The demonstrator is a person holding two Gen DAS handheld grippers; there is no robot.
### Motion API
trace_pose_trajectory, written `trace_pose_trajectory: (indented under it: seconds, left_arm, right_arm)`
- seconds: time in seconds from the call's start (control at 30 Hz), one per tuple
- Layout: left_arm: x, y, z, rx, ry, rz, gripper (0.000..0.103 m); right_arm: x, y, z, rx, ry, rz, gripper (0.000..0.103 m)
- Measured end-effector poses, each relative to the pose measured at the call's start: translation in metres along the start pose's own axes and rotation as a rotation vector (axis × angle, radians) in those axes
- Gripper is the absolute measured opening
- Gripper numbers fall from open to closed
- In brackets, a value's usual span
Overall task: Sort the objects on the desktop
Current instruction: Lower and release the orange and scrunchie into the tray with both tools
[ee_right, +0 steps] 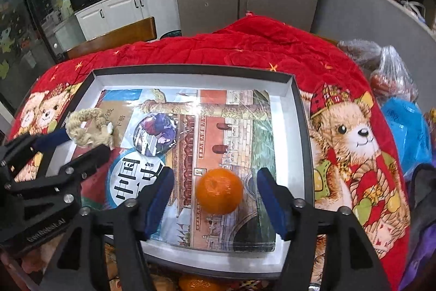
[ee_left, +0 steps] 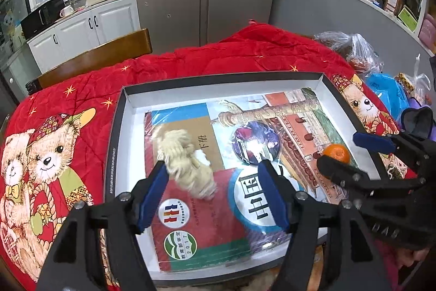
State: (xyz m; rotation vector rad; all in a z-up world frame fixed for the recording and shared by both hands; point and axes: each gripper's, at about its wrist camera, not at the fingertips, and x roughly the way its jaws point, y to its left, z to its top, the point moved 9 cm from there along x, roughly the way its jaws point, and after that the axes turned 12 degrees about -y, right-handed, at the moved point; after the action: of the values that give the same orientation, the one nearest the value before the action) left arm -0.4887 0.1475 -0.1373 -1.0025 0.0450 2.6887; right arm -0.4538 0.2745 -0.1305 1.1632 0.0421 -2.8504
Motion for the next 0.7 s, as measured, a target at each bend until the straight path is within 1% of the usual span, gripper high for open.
trace_pose_trajectory:
  seconds: [0.03, 0.07, 0.17, 0.4, 0.43, 0.5, 0.57, 0.67, 0.7]
  left_arm:
    - [0.0004, 0.0013, -0.0003, -0.002, 0.002, 0.008, 0.071]
    - [0.0012, 0.002, -0.0008, -0.005, 0.007, 0.01, 0.072]
    - [0.0019, 0.0023, -0.0015, -0.011, 0.013, 0.005, 0.072]
    - [0.0007, -0.0011, -0.0006, 0.012, 0.006, 0.012, 0.072]
    - [0.0006, -0.0011, -0.0006, 0.012, 0.005, 0.014, 0.072]
    - [0.0, -0.0002, 0.0001, 0.013, 0.003, 0.026, 0.078]
    - [-0.0011, 0.0019, 0.001, 0.002, 0.003, 0.031, 0.08]
    - [-0.003, 0.0035, 0.0022, -0.019, 0.003, 0.021, 0.081]
    - [-0.004, 0.0043, 0.0031, -0.023, 0.001, 0.021, 0.081]
  right_arm:
    - [-0.0013, 0.0007, 0.0006, -0.012, -0.002, -0.004, 0.074]
    - [-0.0019, 0.0022, 0.0009, -0.027, -0.003, -0.013, 0.075]
    - [-0.0034, 0.0029, 0.0022, -0.048, -0.01, -0.033, 0.076]
    - [-0.0048, 0.0015, 0.003, -0.034, -0.012, -0.02, 0.076]
    - [-0.0048, 0.0016, 0.0026, -0.031, -0.01, -0.017, 0.076]
    - [-0.0041, 0.0013, 0.0017, -0.022, 0.001, -0.002, 0.077]
    - [-0.0056, 0.0007, 0.0022, -0.014, -0.006, 0.002, 0.078]
    - [-0.0094, 0.0003, 0.0044, -0.011, -0.016, 0.009, 0.078]
    - [-0.011, 0.0004, 0.0054, -0.009, -0.021, 0.016, 0.08]
